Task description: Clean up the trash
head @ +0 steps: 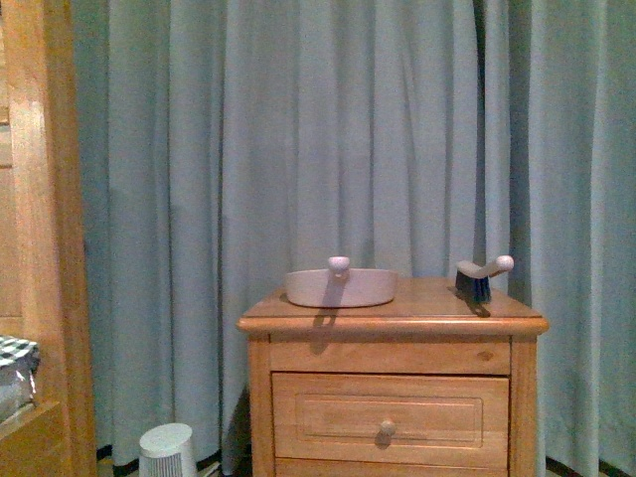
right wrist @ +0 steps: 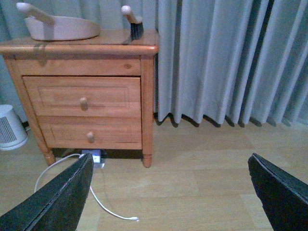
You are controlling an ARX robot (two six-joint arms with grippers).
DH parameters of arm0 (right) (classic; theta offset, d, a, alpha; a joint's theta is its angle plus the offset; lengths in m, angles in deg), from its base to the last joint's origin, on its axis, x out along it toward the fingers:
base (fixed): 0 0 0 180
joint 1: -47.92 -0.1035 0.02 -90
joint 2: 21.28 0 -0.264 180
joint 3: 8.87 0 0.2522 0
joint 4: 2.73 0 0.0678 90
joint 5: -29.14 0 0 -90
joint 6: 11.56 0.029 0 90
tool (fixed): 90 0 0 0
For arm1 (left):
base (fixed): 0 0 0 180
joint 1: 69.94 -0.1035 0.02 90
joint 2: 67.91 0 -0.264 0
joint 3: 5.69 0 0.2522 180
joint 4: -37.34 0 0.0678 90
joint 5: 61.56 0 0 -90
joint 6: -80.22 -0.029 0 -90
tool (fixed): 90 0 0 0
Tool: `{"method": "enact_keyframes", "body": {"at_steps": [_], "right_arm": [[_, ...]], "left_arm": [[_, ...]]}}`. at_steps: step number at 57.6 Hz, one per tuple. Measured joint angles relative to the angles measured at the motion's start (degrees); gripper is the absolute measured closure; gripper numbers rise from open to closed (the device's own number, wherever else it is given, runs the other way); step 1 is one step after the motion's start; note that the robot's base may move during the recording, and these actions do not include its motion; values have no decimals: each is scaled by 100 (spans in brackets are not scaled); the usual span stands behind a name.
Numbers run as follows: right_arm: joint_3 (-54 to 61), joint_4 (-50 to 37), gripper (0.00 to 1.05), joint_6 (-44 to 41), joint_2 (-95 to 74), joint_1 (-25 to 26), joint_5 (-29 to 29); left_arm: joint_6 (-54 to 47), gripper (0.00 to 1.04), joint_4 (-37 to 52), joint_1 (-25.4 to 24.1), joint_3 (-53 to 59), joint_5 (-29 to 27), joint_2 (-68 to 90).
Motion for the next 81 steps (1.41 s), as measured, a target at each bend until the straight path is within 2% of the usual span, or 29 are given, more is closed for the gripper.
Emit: {"method": "enact_keyframes", "body": {"at_steps": [81], "right_arm": [[0,0,7,0,0,0,0]], "left_arm": [[0,8,0,0,0,0,0]]}}
